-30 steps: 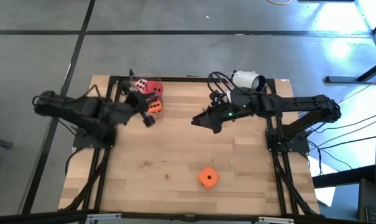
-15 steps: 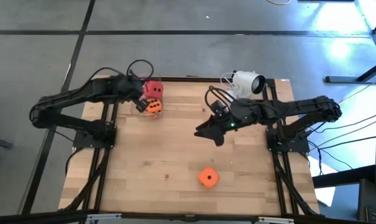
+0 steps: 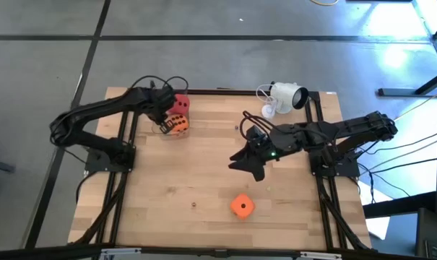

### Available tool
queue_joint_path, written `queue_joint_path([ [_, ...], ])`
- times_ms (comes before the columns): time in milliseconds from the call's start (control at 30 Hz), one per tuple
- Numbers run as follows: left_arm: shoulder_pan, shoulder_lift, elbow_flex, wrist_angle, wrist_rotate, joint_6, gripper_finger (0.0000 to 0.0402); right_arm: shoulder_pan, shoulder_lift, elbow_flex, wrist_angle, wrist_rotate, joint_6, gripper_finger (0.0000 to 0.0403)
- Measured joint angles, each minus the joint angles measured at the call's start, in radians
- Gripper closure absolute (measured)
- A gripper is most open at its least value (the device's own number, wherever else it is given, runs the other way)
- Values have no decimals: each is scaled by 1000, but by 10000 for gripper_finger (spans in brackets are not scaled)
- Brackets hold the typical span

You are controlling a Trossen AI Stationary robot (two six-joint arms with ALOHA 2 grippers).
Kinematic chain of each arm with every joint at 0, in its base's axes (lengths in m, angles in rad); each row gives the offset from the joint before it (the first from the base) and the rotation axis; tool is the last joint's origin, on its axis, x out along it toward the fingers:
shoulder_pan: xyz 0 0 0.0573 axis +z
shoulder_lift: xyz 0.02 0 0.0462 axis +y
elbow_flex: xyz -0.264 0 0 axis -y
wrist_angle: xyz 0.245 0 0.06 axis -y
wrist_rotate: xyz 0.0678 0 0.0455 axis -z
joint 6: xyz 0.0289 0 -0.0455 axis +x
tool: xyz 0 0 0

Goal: Pick & Place Dice
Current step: Put the bottom small blue dice into the transparent bin

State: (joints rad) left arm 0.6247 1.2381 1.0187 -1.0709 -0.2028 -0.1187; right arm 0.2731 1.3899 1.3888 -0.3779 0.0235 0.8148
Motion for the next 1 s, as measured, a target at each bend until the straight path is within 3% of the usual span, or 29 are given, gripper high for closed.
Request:
queue_joint_path([
  [833, 0, 138, 0, 1, 40, 184, 384, 10, 0, 0, -6, 40, -12, 201],
  [1000, 0, 137, 0, -9, 48, 196, 349, 10, 0, 0, -6, 40, -14, 201],
])
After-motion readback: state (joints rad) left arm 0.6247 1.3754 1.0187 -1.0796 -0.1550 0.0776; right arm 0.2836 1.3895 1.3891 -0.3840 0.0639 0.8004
